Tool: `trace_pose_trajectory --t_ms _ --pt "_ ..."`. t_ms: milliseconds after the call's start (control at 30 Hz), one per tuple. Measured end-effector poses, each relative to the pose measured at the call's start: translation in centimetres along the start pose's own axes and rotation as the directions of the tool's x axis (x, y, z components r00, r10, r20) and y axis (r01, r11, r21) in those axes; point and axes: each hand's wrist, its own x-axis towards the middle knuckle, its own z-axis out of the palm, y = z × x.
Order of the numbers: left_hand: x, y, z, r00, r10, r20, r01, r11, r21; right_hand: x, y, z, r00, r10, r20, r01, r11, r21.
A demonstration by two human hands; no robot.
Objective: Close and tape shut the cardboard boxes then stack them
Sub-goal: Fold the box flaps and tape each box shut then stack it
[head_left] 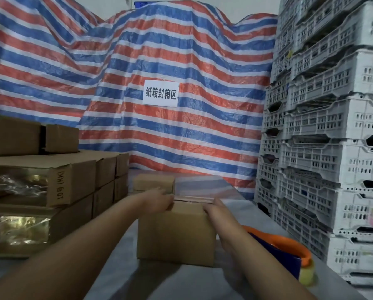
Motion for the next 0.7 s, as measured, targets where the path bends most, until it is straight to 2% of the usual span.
trace_pose_trajectory --t_ms 67,133,233,367,467,567,633,700 --pt "0.1 0.0 -0.2 0.994 -0.103 -0.033 0.095 0.977 -0.190 0.1 0.0 0.0 1.000 -0.006 -0.020 0.007 1.000 0.012" --pt "0.1 -0.4 -0.6 0.978 -0.205 0.033 0.199 0.880 -0.431 0.2 0.0 0.0 0.999 0.028 -0.018 -0.027 0.999 0.035" --pt "-0.3 -1.1 -1.1 0.959 -0.270 0.090 0.271 0.766 -0.583 -0.1 0.0 0.1 0.997 0.079 -0.021 -0.075 0.988 0.138" --pt "-0.9 -2.1 -0.8 0.965 -0.247 0.085 0.223 0.610 -0.760 -1.3 0.0 0.2 0.995 0.100 -0.028 -0.093 0.979 0.180" --pt "-2.6 -3.0 0.4 0.978 -0.207 -0.035 0.070 0.479 -0.875 -2.5 1.6 0.3 0.990 0.142 -0.003 -0.139 0.971 0.196" --pt "-4.5 -4.0 2.7 0.958 -0.208 -0.197 -0.050 0.555 -0.830 -3.6 3.4 0.8 0.998 0.038 -0.046 -0.035 0.996 0.080" --pt "-5.6 -4.7 4.2 0.970 -0.093 -0.225 -0.117 0.634 -0.765 -4.0 3.9 1.3 0.996 -0.089 -0.016 0.089 0.996 0.027" --pt "-5.2 -5.0 4.5 0.975 -0.055 -0.217 -0.129 0.656 -0.744 -3.3 3.9 1.1 0.989 -0.139 -0.044 0.136 0.989 -0.054"
